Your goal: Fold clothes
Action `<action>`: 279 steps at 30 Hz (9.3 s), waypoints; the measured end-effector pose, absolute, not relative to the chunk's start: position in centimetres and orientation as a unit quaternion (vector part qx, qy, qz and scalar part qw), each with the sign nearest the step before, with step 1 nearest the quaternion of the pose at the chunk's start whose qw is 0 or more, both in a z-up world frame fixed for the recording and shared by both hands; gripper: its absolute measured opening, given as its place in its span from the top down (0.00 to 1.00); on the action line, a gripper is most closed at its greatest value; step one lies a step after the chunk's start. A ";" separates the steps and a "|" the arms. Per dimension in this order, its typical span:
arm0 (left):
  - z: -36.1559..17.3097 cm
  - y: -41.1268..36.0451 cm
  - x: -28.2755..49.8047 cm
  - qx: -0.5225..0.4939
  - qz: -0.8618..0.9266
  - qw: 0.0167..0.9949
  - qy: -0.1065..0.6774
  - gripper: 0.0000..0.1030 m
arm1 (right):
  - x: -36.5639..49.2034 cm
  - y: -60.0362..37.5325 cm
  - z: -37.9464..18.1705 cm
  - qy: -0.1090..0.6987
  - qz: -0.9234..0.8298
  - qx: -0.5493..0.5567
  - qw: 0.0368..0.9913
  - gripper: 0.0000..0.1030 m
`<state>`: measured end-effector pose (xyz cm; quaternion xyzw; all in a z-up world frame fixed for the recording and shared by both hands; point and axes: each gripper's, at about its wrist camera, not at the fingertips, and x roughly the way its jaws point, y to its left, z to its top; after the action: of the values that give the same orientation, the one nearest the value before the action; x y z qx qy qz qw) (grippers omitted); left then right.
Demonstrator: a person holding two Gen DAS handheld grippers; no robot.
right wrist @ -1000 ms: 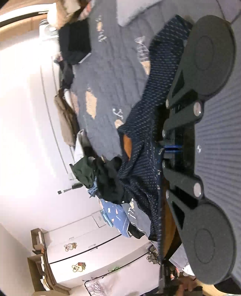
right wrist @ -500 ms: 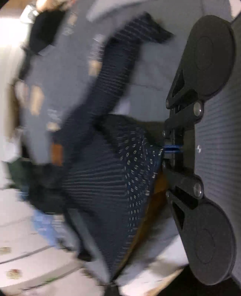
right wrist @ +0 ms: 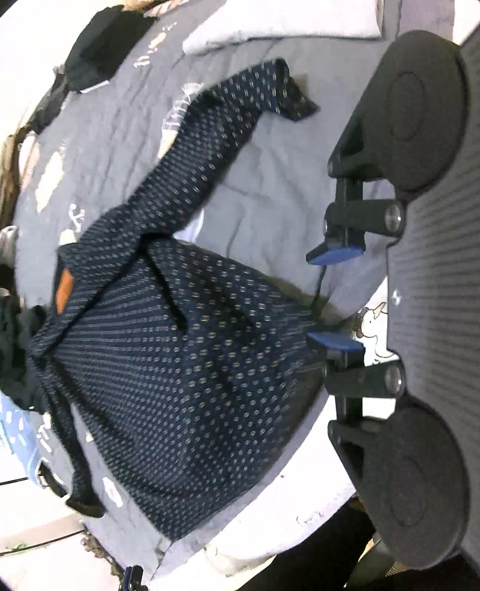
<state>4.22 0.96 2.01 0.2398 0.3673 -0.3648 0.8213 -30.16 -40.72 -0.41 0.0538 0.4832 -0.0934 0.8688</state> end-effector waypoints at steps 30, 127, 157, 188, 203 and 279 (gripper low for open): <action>-1.5 -16.5 3.8 0.028 -0.469 0.832 0.295 0.49 | -11.4 -48.3 -2.9 0.279 -0.128 0.049 0.950 0.56; -4.0 -24.4 -2.9 0.056 -0.606 0.721 0.330 0.43 | -39.8 -68.2 3.1 0.167 -0.442 0.303 0.828 0.94; -3.3 -22.0 -0.9 0.071 -0.551 0.770 0.313 0.37 | -24.6 -50.4 -1.3 0.245 -0.234 0.200 0.919 0.62; -3.3 -6.8 8.1 0.046 -0.320 0.872 0.367 0.36 | -26.8 -42.1 -8.9 0.363 -0.200 0.263 0.871 0.55; -5.7 2.9 9.1 0.025 -0.350 0.833 0.429 0.42 | -30.0 -41.9 -9.7 0.359 -0.199 0.340 0.846 0.55; -0.4 -1.2 3.6 0.064 -0.417 0.824 0.378 0.64 | -28.1 -46.4 -0.1 0.314 -0.212 0.286 0.880 0.83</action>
<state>3.58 -1.15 -0.43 0.0643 0.3782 -0.4167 0.8241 -28.10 -46.35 -0.10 0.2859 0.3144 -0.2119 0.8801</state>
